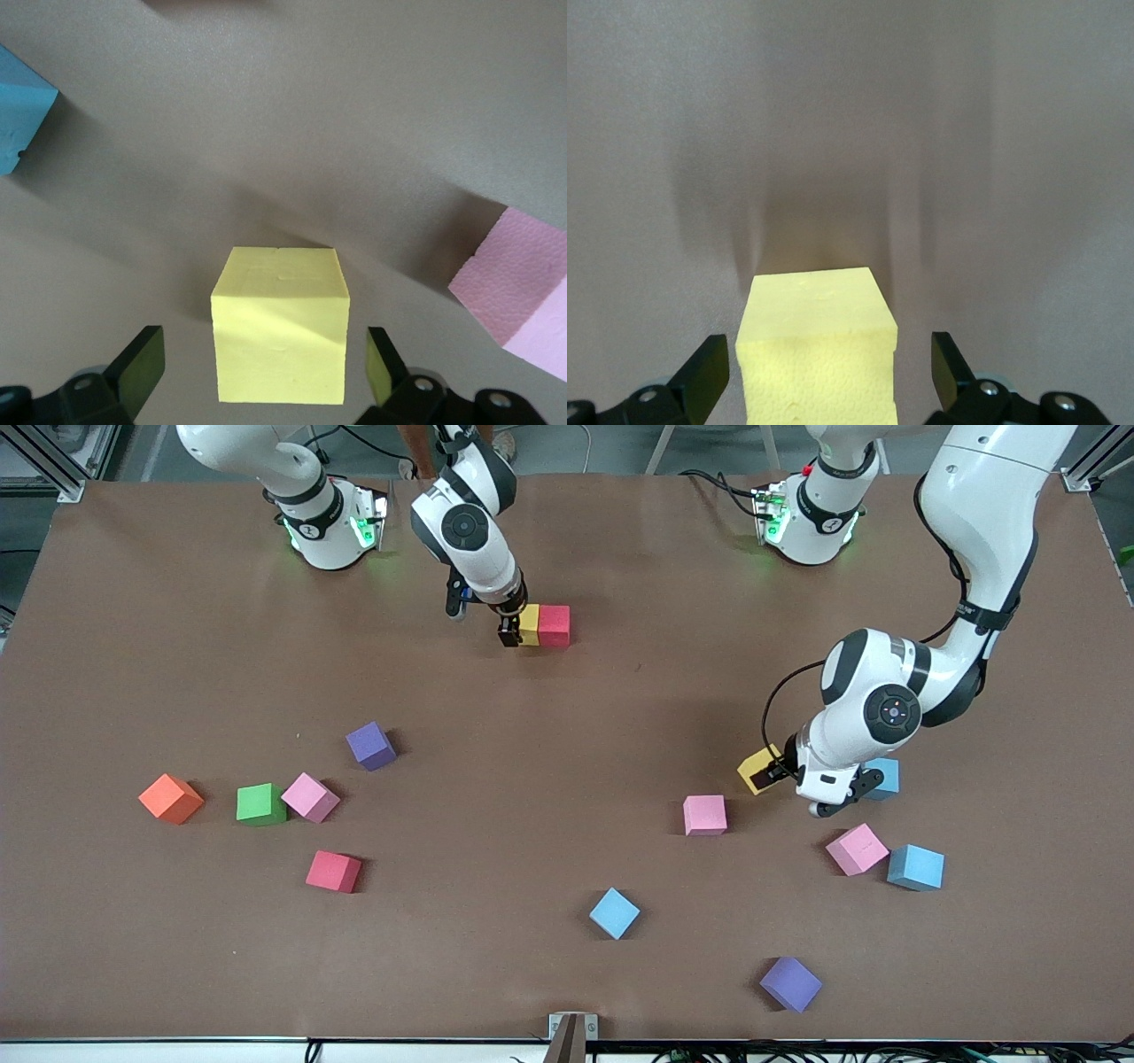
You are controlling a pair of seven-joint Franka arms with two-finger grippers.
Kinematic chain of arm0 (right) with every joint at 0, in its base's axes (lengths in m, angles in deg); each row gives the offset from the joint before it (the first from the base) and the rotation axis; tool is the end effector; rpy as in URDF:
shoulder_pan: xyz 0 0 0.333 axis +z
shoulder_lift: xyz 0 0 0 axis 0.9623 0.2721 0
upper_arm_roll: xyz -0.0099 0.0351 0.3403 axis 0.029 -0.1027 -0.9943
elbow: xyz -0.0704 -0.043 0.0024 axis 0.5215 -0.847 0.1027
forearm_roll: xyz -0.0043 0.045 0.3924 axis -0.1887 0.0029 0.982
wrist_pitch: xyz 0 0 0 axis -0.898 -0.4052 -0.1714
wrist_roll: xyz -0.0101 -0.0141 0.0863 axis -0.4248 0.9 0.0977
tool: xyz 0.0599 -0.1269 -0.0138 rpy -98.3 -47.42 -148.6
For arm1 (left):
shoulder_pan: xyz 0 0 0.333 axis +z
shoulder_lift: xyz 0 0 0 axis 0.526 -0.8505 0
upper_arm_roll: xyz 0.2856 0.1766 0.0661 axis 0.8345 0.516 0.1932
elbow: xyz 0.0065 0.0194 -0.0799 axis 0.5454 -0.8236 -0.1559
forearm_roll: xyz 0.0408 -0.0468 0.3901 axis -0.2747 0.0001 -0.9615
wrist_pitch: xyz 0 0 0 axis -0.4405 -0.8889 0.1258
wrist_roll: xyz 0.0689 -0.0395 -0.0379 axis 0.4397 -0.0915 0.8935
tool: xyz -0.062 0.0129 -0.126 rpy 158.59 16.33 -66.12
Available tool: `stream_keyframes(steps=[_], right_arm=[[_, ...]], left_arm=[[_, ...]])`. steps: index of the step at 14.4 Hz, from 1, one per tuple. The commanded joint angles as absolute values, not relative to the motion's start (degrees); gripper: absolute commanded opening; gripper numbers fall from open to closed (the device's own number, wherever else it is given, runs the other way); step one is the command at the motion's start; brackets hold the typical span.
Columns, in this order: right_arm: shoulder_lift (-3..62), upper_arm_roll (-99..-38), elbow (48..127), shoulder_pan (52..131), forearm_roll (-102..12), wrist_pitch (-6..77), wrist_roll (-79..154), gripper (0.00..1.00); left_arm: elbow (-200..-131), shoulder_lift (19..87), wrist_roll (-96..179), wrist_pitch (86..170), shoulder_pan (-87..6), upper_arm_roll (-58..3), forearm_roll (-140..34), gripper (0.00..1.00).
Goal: Arrange 11 blocks into digit 3
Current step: 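Release the yellow cube with the right gripper while the left gripper lifts yellow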
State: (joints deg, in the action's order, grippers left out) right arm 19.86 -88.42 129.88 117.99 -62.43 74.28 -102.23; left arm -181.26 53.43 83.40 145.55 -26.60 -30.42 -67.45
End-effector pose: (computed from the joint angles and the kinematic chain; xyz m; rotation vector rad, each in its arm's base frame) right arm 0.2607 0.4143 0.1942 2.1002 -2.2724 -0.3148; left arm 0.5791 -0.1607 0.2233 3.0042 0.7943 -0.1948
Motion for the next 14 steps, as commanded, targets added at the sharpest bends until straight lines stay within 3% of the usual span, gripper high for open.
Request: stream_keyframes(steps=[1,7,8,10,12,14], right_arm=[[19.40,-88.41,129.36,118.07,-61.14,73.58,-102.90,1.00],[14.74,-88.32,129.36,115.43,-61.49,66.29,-102.46,1.00],[14.30,-88.23,129.09,115.43,-61.58,66.11,-102.72,1.00],[12.99,-88.06,128.57,115.08,-61.76,65.32,-102.82,1.00],[11.41,-87.97,126.91,113.42,-62.72,61.65,-102.64,1.00],[11.05,-88.06,124.54,110.52,-69.71,55.42,-100.37,1.00]], left_arm=[[-181.77,52.68,83.16,145.98,-26.55,-30.50,-68.41,1.00],[-181.68,50.47,83.16,147.92,-26.99,-30.50,-68.41,1.00],[-181.68,50.47,83.24,147.83,-27.07,-30.50,-68.33,0.89],[-181.59,51.00,84.38,147.40,-26.99,-30.50,-67.98,0.45],[-181.42,51.17,89.27,147.30,-26.90,-30.50,-68.41,0.26],[-180.89,53.27,95.25,145.73,-26.72,-30.85,-68.41,0.15]])
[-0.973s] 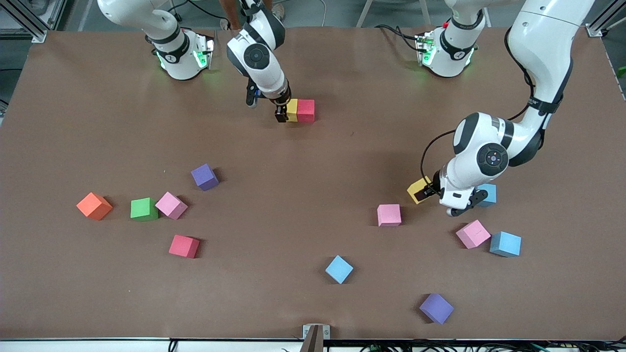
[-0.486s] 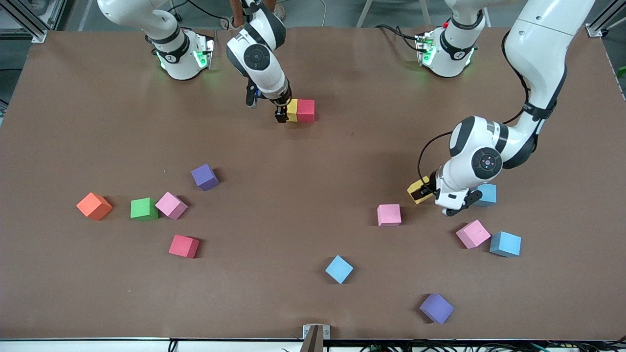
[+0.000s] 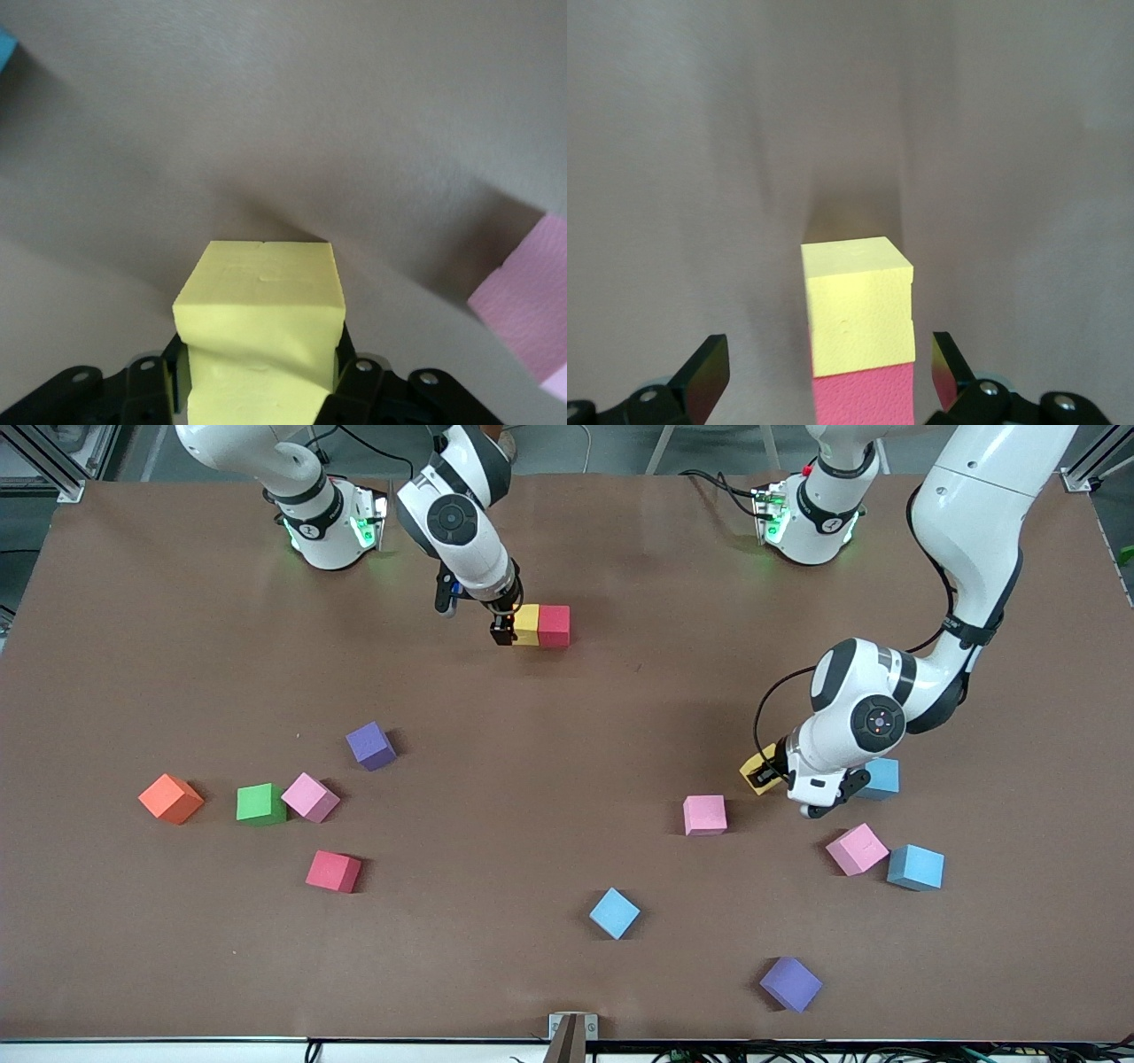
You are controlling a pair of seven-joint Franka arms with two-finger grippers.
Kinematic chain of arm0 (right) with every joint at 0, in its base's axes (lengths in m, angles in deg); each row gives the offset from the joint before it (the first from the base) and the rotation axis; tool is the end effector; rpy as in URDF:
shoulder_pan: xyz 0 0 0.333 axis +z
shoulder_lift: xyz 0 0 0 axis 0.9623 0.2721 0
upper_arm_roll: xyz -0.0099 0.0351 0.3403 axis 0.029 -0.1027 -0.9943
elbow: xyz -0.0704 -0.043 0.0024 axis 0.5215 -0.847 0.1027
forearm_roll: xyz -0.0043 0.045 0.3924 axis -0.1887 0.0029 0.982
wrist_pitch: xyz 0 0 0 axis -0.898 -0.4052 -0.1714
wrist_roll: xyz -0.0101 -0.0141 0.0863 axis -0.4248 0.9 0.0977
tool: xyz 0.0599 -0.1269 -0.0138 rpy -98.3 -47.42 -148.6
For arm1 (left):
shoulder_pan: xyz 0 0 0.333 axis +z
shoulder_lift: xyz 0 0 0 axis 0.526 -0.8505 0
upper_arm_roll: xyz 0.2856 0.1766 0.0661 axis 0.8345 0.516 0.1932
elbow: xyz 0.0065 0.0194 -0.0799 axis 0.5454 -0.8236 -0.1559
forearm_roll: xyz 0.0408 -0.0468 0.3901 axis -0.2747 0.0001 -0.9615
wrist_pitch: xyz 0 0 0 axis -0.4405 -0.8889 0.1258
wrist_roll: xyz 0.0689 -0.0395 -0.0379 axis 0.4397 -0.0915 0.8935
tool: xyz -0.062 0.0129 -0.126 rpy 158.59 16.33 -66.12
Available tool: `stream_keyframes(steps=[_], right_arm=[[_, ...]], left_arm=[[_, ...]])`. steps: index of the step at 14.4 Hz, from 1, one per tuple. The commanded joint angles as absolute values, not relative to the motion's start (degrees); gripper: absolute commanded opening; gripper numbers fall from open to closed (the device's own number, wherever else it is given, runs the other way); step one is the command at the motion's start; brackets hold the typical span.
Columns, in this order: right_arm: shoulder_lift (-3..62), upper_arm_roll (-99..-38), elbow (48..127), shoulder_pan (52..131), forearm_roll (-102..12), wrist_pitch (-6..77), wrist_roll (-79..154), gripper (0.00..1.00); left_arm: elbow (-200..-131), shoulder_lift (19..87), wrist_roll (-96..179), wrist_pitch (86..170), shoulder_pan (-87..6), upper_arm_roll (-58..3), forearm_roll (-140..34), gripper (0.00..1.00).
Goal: Arrange 11 blocks into digit 3
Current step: 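Release the yellow cube with the right gripper while the left gripper lifts yellow, then carry yellow beside red with the left gripper while the right gripper grasps purple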
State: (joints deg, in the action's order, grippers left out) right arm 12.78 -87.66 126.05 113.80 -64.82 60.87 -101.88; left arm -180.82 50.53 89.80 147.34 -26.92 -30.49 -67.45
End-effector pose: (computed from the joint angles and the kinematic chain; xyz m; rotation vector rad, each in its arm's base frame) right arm 0.2945 0.4032 0.2587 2.0737 -2.2522 -0.3153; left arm 0.5794 -0.1667 0.2001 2.9503 0.9547 -0.2247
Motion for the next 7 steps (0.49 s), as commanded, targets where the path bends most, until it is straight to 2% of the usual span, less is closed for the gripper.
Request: stream_keyframes(steps=[1,4,7], right_arm=[[11.13,-87.97,122.69,108.94,-74.89,50.94,-98.88,1.00],[11.66,-87.97,120.48,104.63,-83.89,47.74,-89.85,1.00],[12.71,-87.97,118.47,97.35,-84.26,47.47,-74.83,1.00]], left_arm=[[-179.93,54.15,97.81,143.55,-26.98,-30.94,-68.41,0.15],[-176.41,55.31,109.04,134.23,-27.60,-34.52,-68.24,0.14],[-176.14,55.48,123.63,131.84,-27.51,-40.23,-68.06,0.14]])
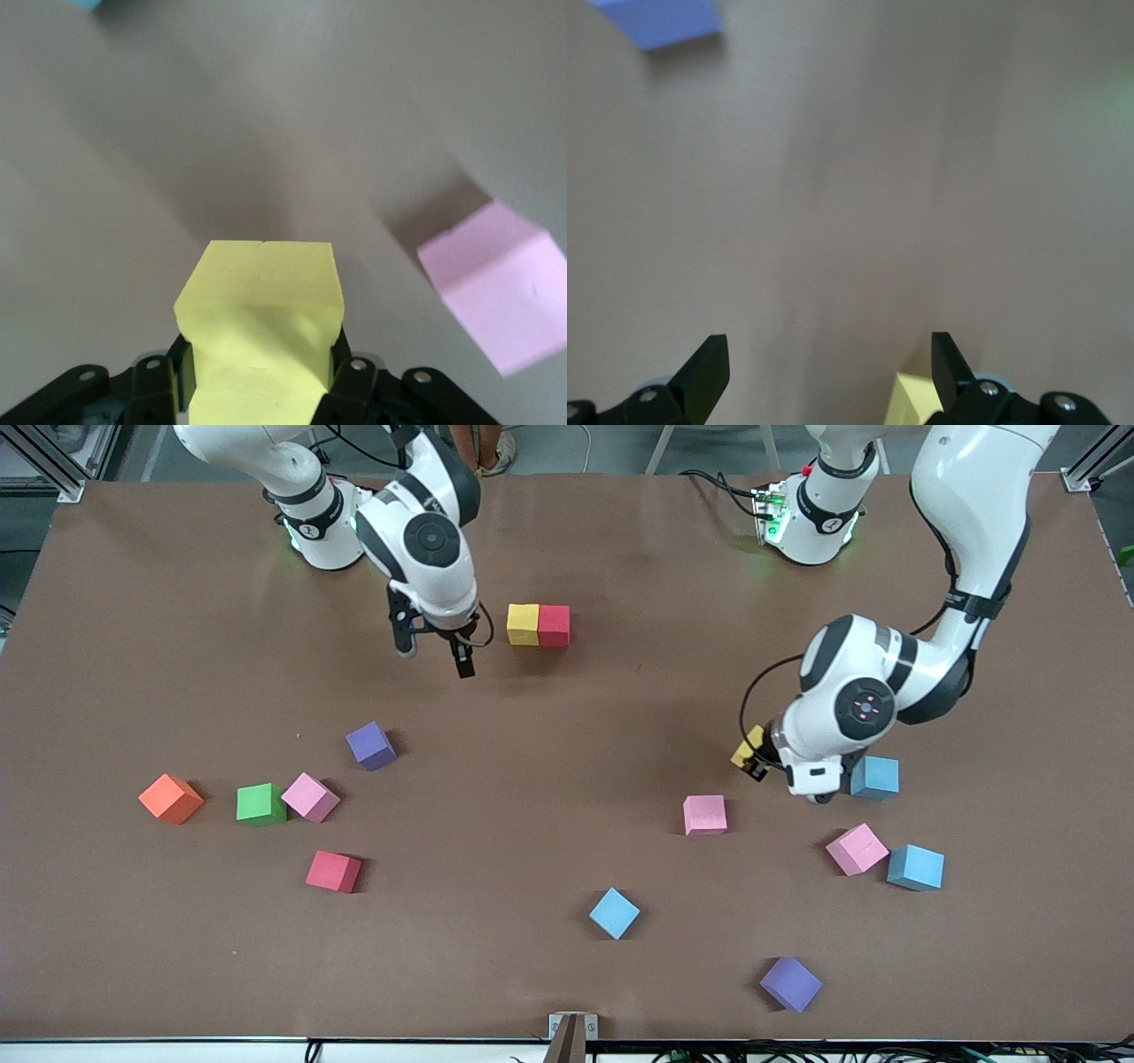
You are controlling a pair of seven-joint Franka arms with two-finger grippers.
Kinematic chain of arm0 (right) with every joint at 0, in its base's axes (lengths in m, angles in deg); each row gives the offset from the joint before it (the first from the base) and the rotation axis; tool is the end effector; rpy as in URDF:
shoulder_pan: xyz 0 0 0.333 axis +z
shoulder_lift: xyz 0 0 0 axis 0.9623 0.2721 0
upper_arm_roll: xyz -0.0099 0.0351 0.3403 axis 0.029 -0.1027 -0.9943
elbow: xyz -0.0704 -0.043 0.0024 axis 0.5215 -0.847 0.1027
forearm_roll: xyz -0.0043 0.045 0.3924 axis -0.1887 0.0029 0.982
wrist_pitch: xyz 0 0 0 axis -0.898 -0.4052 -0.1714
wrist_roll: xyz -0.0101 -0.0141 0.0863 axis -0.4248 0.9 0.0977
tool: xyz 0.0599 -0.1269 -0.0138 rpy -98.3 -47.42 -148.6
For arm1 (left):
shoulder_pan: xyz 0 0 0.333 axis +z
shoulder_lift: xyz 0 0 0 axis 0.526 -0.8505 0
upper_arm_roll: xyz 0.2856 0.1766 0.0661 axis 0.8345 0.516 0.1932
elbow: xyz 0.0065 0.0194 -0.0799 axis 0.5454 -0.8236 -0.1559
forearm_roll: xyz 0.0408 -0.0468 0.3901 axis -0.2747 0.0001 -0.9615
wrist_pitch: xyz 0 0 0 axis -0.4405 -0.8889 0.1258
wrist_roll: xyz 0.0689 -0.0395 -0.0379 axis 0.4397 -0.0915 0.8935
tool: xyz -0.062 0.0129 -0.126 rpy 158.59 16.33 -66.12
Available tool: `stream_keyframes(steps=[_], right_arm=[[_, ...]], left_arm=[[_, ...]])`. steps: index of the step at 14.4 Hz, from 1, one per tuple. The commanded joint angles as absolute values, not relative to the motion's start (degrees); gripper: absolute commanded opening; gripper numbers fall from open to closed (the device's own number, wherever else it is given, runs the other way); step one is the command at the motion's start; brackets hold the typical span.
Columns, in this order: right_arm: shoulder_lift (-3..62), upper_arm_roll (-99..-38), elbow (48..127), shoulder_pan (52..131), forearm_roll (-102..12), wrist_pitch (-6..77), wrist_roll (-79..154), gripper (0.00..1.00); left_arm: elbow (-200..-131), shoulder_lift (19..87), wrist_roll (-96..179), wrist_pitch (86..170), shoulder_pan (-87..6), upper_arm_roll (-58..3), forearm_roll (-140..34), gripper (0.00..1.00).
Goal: Arrange 11 blocks into digit 3
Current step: 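Carry yellow beside red with the left gripper while the right gripper grasps purple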
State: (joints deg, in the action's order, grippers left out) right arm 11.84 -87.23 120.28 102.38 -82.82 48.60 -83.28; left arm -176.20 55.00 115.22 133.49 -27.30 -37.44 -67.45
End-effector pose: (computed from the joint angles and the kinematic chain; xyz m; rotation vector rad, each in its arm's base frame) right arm 0.3822 0.3331 0.2889 2.3994 -1.8007 -0.0576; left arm 0.5607 -0.2293 0.2707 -2.7326 -1.3950 0.2991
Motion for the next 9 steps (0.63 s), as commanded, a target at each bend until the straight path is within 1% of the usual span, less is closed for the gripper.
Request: stream_keyframes(steps=[1,4,7,9], right_arm=[[13.50,-87.97,117.33,94.54,-84.17,47.38,-70.34,1.00],[17.45,-87.88,112.06,88.82,-84.26,45.90,-61.53,1.00],[21.67,-87.88,106.08,83.80,-84.26,44.75,-55.38,1.00],[22.12,-87.79,105.19,81.43,-84.26,44.83,-50.37,1.00]], left_arm=[[-176.49,55.40,129.07,131.75,-27.69,-42.17,-68.06,0.14],[-176.93,53.99,141.21,131.57,-29.44,-46.22,-67.54,0.14],[-178.24,51.62,153.96,133.84,-34.88,-46.85,-67.54,0.14],[-180.61,51.88,158.54,136.75,-36.82,-46.85,-67.54,0.14]])
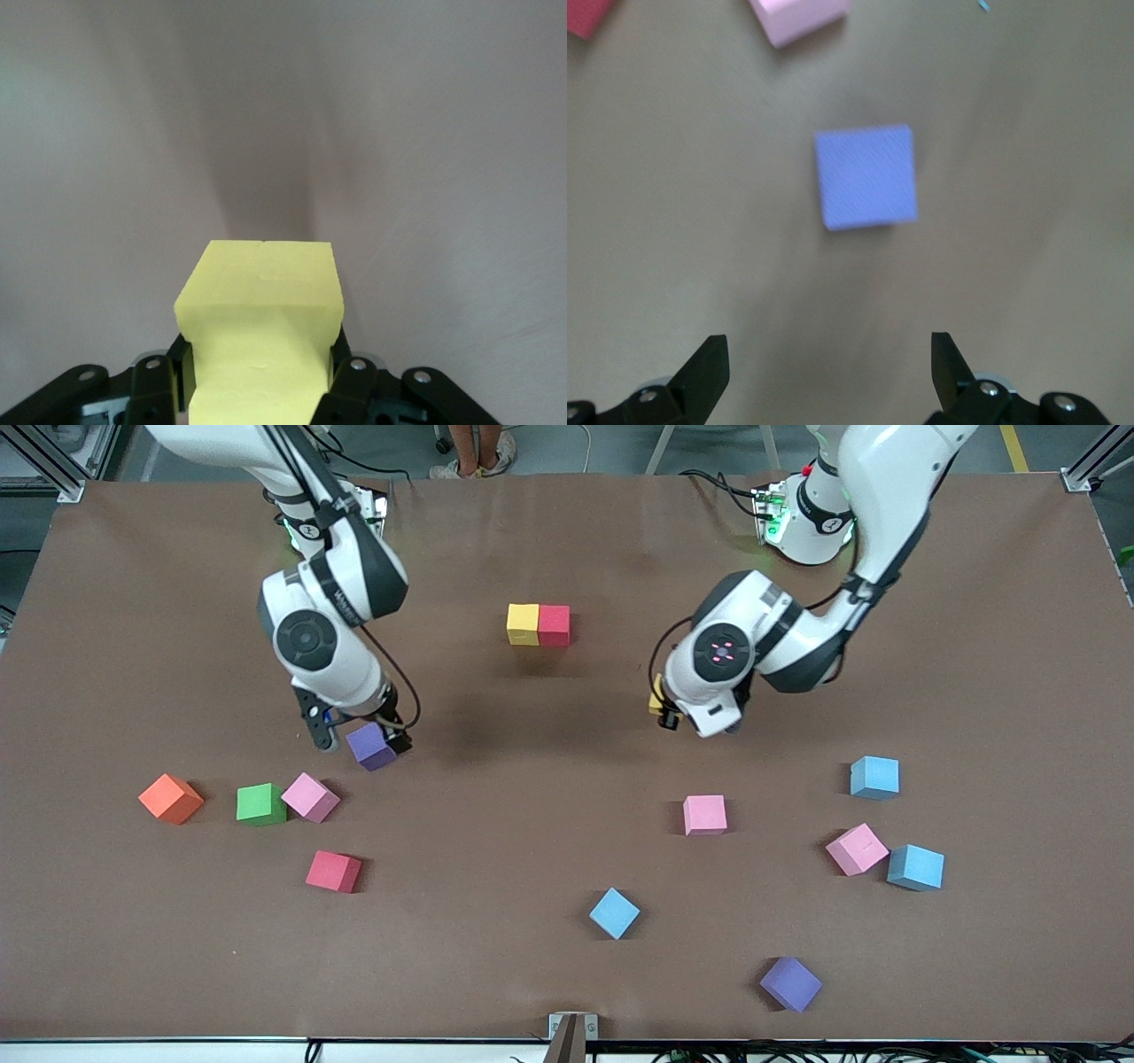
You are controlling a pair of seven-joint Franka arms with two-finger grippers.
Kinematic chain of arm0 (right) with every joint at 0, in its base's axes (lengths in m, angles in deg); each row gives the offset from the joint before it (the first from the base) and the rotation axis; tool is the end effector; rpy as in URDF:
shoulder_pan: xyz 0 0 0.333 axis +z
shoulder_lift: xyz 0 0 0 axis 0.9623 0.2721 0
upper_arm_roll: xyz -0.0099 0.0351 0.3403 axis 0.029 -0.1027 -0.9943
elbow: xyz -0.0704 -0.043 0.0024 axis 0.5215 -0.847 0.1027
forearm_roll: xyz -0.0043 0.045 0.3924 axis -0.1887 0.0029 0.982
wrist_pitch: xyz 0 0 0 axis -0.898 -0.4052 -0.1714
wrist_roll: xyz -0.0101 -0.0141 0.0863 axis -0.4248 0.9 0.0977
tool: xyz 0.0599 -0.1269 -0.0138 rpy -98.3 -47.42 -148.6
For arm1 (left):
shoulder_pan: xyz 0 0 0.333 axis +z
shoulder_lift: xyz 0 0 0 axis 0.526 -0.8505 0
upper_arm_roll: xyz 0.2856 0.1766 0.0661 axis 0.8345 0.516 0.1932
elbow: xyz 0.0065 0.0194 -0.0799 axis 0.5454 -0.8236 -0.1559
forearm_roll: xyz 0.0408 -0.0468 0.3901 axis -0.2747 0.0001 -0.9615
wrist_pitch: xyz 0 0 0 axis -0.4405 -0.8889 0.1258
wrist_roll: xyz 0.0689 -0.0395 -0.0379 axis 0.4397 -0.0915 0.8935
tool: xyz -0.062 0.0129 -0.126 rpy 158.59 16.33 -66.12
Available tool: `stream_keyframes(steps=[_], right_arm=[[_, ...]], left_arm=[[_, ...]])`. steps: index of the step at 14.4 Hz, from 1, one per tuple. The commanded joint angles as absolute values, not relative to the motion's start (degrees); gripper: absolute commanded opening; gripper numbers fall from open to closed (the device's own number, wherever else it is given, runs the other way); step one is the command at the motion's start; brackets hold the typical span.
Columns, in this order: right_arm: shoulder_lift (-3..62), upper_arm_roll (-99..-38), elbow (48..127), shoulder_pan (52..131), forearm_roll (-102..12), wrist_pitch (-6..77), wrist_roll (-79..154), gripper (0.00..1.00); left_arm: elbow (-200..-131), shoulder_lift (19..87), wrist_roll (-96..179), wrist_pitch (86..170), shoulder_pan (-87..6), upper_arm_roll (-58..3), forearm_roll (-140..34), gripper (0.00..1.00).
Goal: Arrange 11 blocks into digit 3
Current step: 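Carry yellow beside red with the left gripper while the right gripper grasps purple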
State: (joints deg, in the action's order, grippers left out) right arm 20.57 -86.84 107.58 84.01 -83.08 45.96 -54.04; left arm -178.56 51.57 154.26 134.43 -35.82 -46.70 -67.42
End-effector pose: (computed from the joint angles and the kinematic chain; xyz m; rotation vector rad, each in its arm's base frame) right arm 0.5325 0.2158 0.2940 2.6057 -1.6095 -0.1528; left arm 0.4527 -0.3820 0.2470 -2.3385 -1.8118 0.3603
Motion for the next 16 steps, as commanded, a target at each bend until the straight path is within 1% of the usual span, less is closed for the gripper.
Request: stream_keyframes(steps=[1,4,6,8,9,12,14,16], right_arm=[[22.12,-87.79,105.19,80.72,-84.26,44.75,-48.60,1.00],[22.21,-87.79,105.27,78.87,-84.26,44.40,-45.17,1.00],[22.21,-87.79,105.27,77.64,-84.26,44.40,-43.06,1.00],[22.99,-87.79,105.19,77.98,-84.52,43.43,-38.94,1.00],[23.26,-87.71,105.19,78.51,-85.56,43.43,-39.09,1.00],[23.35,-87.79,105.01,75.89,-85.93,43.69,-38.48,1.00],[23.96,-87.79,104.83,76.40,-85.93,42.99,-38.48,1.00],[25.10,-87.79,104.75,77.02,-86.54,42.99,-38.30,1.00]], left_arm=[[-180.71,52.05,160.74,137.02,-37.35,-46.93,-67.54,0.14],[-180.88,52.23,170.05,138.42,-38.06,-49.12,-67.62,0.14],[-183.25,52.75,175.42,139.91,-38.06,-52.45,-67.62,0.13],[-186.32,54.86,180.26,141.84,-37.80,-55.79,-67.62,0.13],[-187.38,54.95,182.28,143.42,-37.27,-58.33,-67.54,0.13],[-192.73,55.65,185.11,151.23,-37.27,-62.39,-67.54,0.12],[-198.44,58.19,185.02,156.68,-37.27,-63.54,-67.71,0.12],[-200.92,58.12,184.32,159.16,-37.27,-63.55,-68.41,0.12]])
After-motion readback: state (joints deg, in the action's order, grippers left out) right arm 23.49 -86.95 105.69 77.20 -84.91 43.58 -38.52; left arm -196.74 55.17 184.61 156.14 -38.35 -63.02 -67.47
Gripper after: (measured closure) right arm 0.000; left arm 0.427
